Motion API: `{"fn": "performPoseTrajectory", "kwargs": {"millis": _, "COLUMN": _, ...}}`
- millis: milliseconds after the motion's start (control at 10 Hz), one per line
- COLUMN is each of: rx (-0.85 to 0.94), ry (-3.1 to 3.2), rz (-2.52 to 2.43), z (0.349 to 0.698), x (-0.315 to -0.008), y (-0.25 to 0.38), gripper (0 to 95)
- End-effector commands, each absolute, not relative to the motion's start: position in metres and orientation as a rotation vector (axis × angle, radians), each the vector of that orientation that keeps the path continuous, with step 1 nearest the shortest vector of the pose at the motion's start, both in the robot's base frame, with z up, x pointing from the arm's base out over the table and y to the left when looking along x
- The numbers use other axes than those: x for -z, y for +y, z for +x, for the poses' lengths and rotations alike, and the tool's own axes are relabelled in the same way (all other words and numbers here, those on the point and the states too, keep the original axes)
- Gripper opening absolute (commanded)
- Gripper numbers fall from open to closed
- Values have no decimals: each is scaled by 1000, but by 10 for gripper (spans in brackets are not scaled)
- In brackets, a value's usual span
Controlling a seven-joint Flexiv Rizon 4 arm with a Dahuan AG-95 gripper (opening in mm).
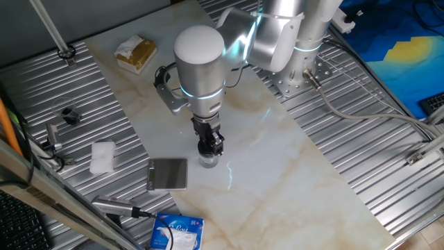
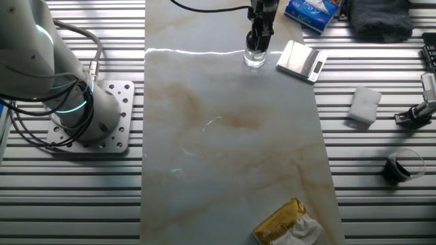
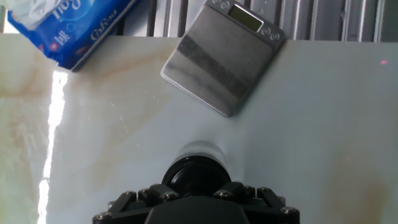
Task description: Screw the lid onto the jar
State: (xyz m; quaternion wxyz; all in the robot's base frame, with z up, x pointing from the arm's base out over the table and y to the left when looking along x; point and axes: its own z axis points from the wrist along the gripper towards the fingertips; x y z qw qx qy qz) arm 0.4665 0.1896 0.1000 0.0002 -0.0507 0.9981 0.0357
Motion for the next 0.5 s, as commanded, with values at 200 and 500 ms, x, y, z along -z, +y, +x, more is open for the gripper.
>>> {"fn": "performPoseTrajectory", "kwargs": {"millis": 200, "rx": -114, "ry": 3139, "rz": -75, "z": 466, "x": -84, "y": 190, "gripper": 380}}
{"fn": "performPoseTrajectory", "kwargs": {"millis": 500, "rx": -113, "ry": 3140, "rz": -34, "z": 466, "x": -84, "y": 191, "gripper": 380}}
